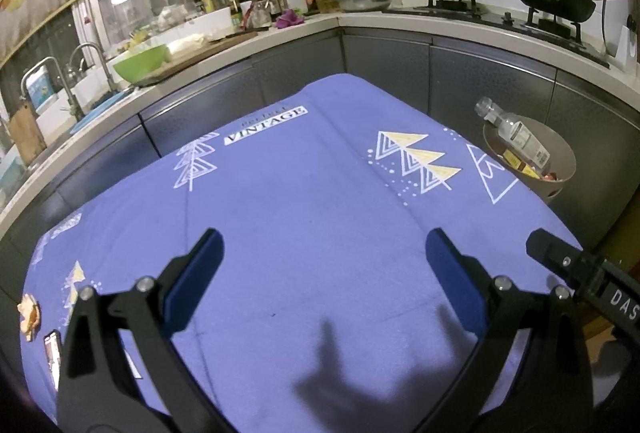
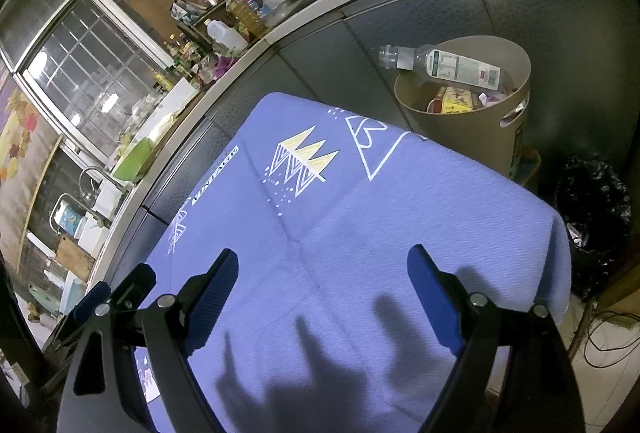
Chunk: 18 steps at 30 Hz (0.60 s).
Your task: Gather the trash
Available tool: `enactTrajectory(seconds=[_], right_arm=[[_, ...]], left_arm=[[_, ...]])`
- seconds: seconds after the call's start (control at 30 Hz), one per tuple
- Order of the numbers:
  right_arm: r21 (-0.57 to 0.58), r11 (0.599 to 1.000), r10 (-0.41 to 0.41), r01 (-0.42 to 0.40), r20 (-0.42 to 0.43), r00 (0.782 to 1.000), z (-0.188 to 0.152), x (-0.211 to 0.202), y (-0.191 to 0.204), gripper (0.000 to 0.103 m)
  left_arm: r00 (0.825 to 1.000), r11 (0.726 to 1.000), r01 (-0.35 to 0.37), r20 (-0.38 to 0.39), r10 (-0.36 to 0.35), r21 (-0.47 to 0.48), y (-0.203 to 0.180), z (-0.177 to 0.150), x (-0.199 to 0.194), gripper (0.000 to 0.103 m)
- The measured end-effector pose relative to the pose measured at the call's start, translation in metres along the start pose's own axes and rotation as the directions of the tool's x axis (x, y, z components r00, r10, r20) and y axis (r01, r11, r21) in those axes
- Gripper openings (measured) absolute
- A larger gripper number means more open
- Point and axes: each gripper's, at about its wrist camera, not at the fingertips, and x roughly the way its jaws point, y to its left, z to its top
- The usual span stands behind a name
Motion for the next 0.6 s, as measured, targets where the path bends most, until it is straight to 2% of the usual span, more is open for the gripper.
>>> enactTrajectory(seconds=[0.6], right_arm=[[-0.004,1.0,0.003,-0.003,-0.002,1.0,0.0008,-0.0029,0.0019,0.082]], left_arm=[[1.0,1.0,0.009,-0.026,-0.01,-0.019,0.0077,0.0001,0.0013,0.097]])
